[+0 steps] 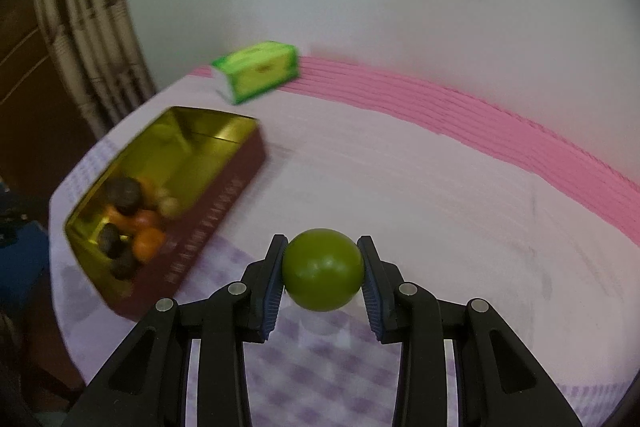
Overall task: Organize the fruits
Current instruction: 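Carry the green lime into the tin tray with the right gripper and release it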
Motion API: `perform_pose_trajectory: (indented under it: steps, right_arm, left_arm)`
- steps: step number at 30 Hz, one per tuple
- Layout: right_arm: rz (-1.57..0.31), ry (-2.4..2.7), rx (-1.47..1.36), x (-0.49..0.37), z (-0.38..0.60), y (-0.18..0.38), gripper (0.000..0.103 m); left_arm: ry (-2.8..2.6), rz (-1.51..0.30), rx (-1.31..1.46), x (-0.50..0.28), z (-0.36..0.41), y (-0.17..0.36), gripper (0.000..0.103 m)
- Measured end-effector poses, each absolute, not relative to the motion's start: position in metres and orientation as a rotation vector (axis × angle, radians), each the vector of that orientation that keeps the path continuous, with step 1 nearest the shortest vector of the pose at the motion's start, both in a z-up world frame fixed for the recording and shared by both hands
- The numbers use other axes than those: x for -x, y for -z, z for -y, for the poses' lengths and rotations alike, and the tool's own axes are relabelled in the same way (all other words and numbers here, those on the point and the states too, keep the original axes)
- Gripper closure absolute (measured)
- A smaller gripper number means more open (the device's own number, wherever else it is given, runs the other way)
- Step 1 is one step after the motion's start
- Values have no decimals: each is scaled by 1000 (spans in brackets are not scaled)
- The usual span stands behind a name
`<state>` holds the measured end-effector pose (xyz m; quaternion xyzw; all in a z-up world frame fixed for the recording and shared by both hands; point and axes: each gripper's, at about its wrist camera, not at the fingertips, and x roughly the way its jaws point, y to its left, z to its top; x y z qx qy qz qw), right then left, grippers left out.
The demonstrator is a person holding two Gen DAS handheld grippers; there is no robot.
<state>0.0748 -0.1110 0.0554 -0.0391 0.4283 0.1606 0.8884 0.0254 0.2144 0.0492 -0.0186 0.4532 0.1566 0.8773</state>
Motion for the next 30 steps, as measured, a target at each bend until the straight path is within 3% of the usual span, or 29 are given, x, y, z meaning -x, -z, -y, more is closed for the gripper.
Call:
perform_pose_trajectory:
  steps: [14,30]
  right_arm:
    - [-896,-539,143,-78,6,-54,67]
    - [-931,-591,202,-86,-34,-32,67]
  left_arm:
    - [-352,-959,82,-26,-226,-47,10]
    - [-355,-970,94,-28,-229,-45,10]
